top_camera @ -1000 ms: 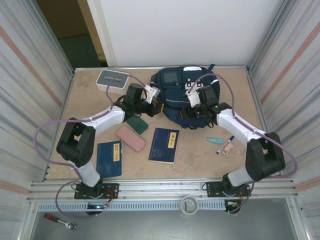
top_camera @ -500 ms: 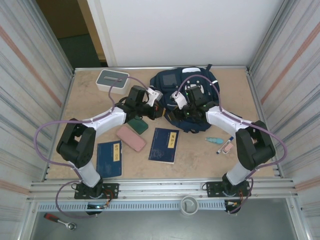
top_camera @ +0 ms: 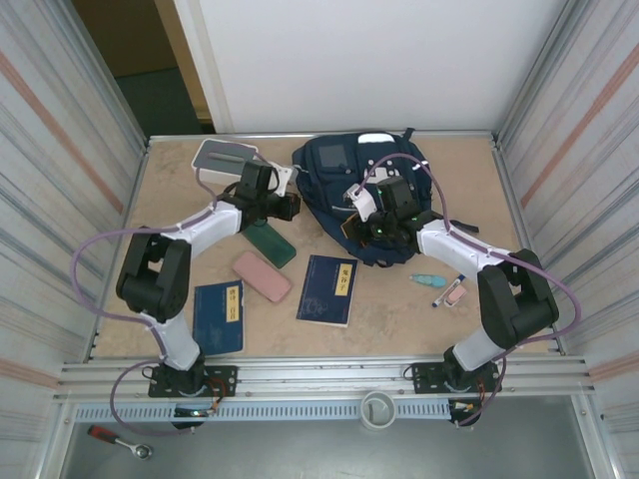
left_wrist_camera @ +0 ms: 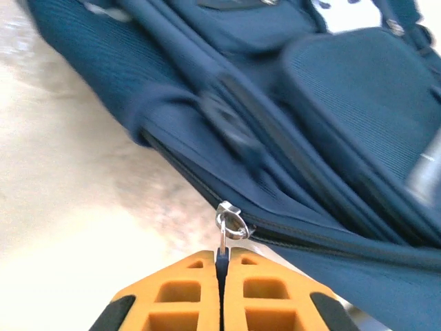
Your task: Pack books, pencil case, and school supplies into a backpack
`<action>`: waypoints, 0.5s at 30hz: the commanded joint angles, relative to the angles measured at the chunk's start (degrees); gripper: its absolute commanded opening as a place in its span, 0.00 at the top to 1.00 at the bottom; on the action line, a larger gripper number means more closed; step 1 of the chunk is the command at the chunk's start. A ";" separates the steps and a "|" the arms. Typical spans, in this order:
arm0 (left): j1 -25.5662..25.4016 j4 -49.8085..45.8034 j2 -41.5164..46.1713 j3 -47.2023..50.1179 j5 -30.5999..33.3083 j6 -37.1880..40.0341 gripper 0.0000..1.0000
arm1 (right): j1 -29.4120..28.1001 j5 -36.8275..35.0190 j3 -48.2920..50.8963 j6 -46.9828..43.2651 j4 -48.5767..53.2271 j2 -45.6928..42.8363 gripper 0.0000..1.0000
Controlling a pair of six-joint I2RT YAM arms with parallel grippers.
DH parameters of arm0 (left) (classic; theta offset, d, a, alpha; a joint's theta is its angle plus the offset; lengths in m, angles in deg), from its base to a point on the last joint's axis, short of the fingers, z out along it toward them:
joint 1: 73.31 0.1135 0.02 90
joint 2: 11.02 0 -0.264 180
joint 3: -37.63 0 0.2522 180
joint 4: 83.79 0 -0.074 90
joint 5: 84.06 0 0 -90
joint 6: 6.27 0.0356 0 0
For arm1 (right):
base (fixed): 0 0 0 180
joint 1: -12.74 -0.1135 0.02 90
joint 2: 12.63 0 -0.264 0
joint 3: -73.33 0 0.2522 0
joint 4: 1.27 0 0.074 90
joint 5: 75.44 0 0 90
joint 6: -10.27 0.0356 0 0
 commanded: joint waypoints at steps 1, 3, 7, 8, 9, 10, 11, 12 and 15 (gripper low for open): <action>3.77 0.43 -3.34 -5.17 9.96 -1.94 0.96 | 1.70 -1.57 -0.68 3.18 -0.26 0.12 1.00; 3.76 0.46 -3.61 -6.13 8.97 -2.32 0.84 | 1.03 -4.89 -3.28 5.43 0.88 2.17 0.97; 3.85 2.65 0.38 -2.29 6.87 -4.34 0.53 | -0.12 -8.69 -9.05 10.11 6.81 5.34 0.60; 3.85 2.65 1.63 -1.02 6.72 -4.62 0.50 | -0.05 -8.63 -8.80 11.24 7.16 4.65 0.55; 3.85 2.72 3.65 0.77 6.46 -4.91 0.48 | 0.61 -8.37 -7.86 12.87 7.17 3.27 0.51; 3.89 2.98 5.65 2.78 6.04 -5.17 0.46 | 2.21 -7.98 -6.50 15.21 7.03 1.40 0.47; 3.79 3.58 7.31 4.70 5.26 -5.44 0.43 | 4.22 -7.49 -5.26 17.91 7.03 -0.20 0.45; 3.51 4.74 9.15 6.78 3.95 -5.73 0.39 | 7.22 -6.76 -3.83 21.70 7.17 -1.74 0.42; 0.68 5.92 11.94 9.59 2.91 -3.47 0.29 | 17.76 -5.64 -1.96 30.20 10.25 -2.55 0.27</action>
